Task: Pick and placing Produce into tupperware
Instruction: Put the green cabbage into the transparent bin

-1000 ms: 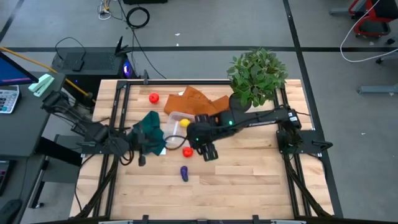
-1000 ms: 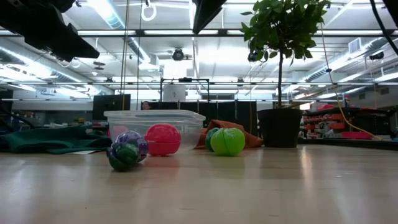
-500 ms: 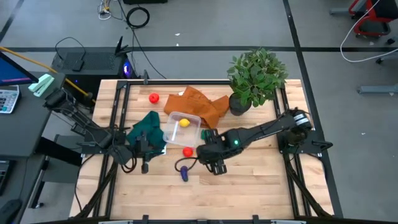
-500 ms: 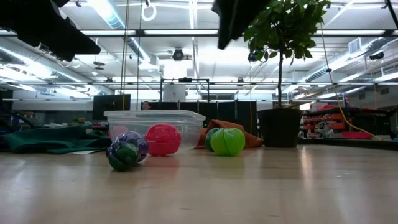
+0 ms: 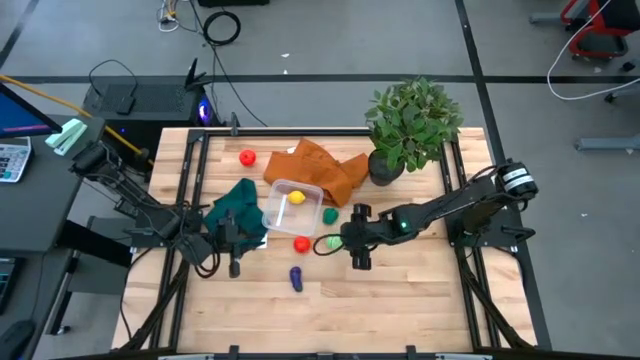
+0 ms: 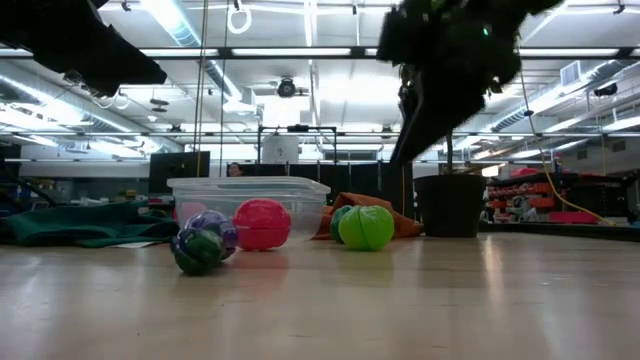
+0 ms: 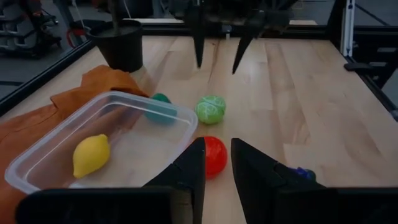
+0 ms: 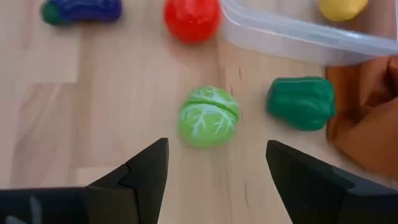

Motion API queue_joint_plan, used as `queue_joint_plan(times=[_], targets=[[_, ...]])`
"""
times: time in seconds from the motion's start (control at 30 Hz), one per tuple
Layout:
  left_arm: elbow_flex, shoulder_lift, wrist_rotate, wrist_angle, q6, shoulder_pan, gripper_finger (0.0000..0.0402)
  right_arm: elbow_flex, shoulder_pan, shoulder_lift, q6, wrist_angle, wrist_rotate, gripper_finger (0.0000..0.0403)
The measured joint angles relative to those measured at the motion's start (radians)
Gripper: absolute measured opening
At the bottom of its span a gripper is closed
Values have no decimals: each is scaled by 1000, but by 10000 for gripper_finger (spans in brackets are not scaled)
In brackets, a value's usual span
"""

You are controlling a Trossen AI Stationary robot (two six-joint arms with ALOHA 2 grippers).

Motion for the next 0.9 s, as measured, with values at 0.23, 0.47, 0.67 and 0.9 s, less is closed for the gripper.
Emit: queue_joint_plan(times=[0.23, 0.47, 0.67, 0.9], targets=[[0, 0, -15, 15, 0, 7, 82, -114, -8, 2, 4, 186, 9, 233], [0, 0, -16, 17, 1, 33, 81, -138, -19, 2, -4, 236, 9, 242], [0, 0, -15, 17, 0, 33, 86, -138, -19, 3, -7, 242, 3, 274], [0, 0, -15, 14, 9, 32, 83, -138, -19, 3, 57, 261, 17, 306]])
